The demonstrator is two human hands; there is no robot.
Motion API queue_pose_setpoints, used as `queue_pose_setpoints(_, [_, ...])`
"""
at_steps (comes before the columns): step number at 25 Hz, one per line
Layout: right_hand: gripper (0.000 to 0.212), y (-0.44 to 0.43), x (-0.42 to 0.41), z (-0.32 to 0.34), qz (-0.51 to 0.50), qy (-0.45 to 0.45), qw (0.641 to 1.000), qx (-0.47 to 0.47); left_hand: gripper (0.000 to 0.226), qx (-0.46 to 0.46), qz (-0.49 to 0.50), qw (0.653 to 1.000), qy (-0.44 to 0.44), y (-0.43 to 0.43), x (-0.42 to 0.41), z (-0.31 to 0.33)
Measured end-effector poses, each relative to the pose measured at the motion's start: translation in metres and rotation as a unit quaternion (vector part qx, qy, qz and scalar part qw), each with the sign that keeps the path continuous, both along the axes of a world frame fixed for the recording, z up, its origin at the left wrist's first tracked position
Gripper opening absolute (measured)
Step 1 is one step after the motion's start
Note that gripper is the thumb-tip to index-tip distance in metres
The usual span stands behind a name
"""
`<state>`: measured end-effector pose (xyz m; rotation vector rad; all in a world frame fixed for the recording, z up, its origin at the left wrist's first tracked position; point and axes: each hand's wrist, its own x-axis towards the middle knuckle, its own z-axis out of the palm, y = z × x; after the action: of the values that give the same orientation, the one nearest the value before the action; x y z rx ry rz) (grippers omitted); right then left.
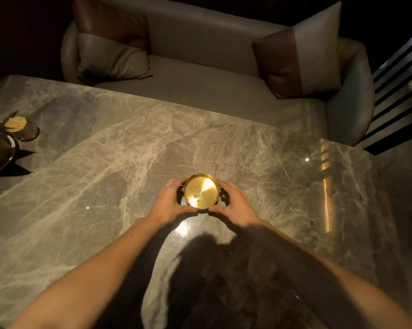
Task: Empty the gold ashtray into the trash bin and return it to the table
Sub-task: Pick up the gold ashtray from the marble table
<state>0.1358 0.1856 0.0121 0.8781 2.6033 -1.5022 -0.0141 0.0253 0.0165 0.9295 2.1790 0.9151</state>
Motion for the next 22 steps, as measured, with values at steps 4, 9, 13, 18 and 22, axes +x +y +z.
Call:
queue_pose_setpoints(4, [0.082, 0.011, 0.016, 0.026, -0.027, 0.045, 0.998, 0.015, 0.092, 0.042, -0.007, 0.999, 0.02, 0.014, 0.004, 0.028])
queue_pose_setpoints(9, [0.08, 0.03, 0.059, 0.054, -0.082, 0.102, 0.991, 0.007, 0.092, 0.105, -0.016, 0.994, -0.004, 0.041, 0.039, 0.059])
queue_pose_setpoints(13, [0.08, 0.053, 0.114, 0.073, -0.123, 0.132, 0.984, 0.001, 0.089, 0.146, -0.029, 0.989, -0.019, 0.072, 0.088, 0.077])
queue_pose_setpoints(18, [0.079, 0.09, 0.191, 0.091, -0.138, 0.144, 0.98, 0.005, 0.09, 0.17, -0.039, 0.984, -0.024, 0.112, 0.165, 0.092])
queue_pose_setpoints(22, [0.078, 0.108, 0.242, 0.099, -0.144, 0.158, 0.977, -0.004, 0.09, 0.183, -0.043, 0.982, -0.027, 0.131, 0.215, 0.101])
